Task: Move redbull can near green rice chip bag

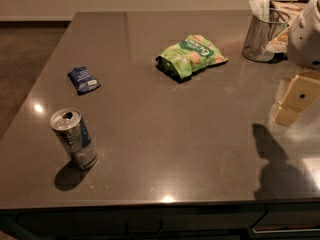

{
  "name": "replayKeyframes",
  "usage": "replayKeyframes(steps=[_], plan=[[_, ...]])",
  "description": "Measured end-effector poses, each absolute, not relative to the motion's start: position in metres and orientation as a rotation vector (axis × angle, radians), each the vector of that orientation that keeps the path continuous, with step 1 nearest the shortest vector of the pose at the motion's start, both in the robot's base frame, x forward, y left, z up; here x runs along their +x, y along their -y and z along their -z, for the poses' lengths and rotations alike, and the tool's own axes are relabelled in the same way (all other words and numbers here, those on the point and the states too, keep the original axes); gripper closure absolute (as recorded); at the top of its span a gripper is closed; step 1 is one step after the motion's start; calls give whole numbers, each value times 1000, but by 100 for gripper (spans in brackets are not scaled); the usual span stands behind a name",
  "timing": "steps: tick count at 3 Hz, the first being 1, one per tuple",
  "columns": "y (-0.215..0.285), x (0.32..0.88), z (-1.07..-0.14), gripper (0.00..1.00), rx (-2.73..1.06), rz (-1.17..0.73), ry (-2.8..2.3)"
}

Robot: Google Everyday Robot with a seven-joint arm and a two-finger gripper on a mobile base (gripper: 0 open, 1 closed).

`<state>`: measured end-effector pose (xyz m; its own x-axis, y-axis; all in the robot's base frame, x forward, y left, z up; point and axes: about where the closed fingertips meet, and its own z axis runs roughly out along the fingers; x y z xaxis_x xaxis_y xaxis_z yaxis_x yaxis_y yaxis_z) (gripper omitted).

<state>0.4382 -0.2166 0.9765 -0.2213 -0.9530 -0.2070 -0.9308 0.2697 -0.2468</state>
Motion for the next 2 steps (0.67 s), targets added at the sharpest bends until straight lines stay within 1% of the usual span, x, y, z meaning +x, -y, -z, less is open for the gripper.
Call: replayKeyframes(steps=[1,2], plan=[[217,438,-977,0,-1724,100,-2231],[209,432,-979,0,-1682,-6,-2238]])
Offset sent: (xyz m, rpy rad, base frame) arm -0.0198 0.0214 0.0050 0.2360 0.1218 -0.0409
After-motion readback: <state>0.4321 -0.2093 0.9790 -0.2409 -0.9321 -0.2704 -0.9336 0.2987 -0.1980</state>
